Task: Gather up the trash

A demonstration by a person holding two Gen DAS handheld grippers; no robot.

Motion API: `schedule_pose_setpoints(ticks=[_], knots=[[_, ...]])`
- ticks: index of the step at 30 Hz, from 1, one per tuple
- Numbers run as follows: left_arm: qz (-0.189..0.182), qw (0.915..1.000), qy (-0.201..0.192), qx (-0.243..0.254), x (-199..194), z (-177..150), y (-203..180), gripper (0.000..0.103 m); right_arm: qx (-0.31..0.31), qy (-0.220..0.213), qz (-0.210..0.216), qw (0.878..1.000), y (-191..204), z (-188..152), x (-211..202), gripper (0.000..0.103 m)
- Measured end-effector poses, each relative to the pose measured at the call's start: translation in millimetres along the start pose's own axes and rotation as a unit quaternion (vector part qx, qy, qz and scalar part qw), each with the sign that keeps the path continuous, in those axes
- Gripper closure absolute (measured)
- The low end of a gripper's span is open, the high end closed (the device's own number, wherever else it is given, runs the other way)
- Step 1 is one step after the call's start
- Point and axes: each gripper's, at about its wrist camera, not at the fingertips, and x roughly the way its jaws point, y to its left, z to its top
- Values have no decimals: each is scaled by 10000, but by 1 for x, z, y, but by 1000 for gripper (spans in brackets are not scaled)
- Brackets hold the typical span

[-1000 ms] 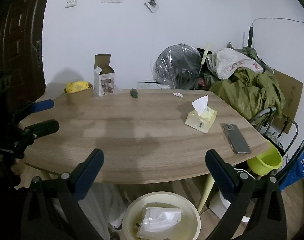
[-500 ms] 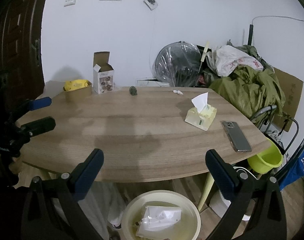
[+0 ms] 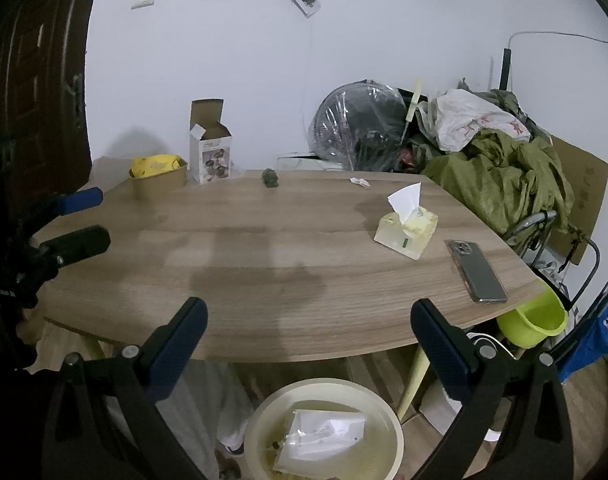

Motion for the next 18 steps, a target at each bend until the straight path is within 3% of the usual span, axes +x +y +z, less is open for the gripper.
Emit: schedule_pose_setpoints(ticks=[18], knots=[[93,10000,-23,25,-3,1,0,3,3,11,9,10000,1,0,1,2]])
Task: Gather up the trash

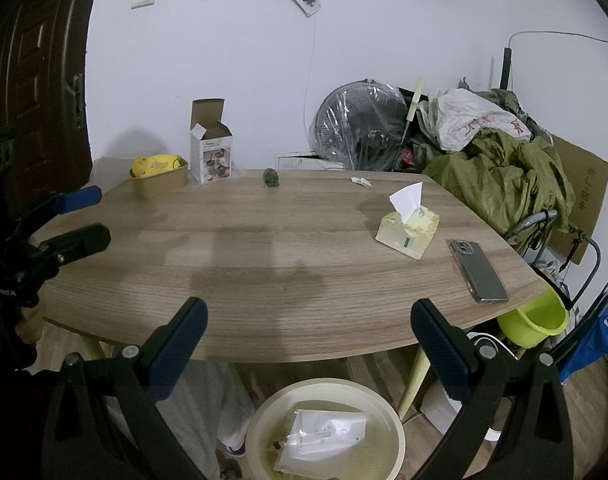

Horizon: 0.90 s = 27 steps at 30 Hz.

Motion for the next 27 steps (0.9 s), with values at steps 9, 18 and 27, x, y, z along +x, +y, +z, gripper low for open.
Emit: schedule_pose_setpoints(ticks=[9,18,27], knots=[[-12,10000,17,43,0,-1,-1,3,25,-17,-25,10000,1,-1,0,2],[-20,10000,49,80,0,-2,0,3,34,-15,-23,10000,0,-2,-2,2],[-26,10000,47,79,0,-2,-1,3,53,-22,-46,10000,-1,-2,-3,2]])
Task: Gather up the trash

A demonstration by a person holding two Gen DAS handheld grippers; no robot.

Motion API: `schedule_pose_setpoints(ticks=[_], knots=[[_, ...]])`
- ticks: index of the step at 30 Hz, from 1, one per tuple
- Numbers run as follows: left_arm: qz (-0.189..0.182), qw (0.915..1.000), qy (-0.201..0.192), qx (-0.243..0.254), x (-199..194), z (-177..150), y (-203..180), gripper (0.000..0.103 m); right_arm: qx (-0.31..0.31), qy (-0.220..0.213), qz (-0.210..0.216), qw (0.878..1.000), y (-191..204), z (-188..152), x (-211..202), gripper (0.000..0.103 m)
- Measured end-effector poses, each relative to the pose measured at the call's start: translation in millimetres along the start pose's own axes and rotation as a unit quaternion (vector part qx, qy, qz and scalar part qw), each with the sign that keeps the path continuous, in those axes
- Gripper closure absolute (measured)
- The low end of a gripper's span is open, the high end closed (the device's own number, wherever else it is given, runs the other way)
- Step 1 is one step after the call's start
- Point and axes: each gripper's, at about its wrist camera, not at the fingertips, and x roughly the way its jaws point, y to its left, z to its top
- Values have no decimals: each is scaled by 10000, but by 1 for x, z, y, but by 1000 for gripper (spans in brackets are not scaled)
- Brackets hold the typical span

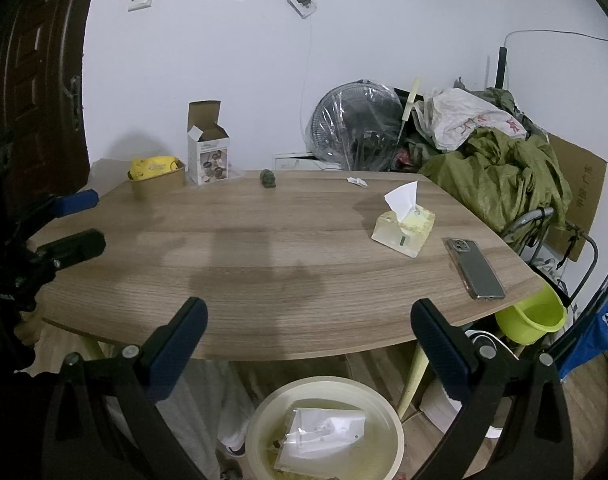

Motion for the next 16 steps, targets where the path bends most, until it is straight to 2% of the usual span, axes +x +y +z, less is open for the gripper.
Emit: schedule_pose_setpoints(ticks=[16], knots=[[11,10000,-5,-16,-3,-1,-2,3,-5,-1,14,10000,-1,-1,0,2]])
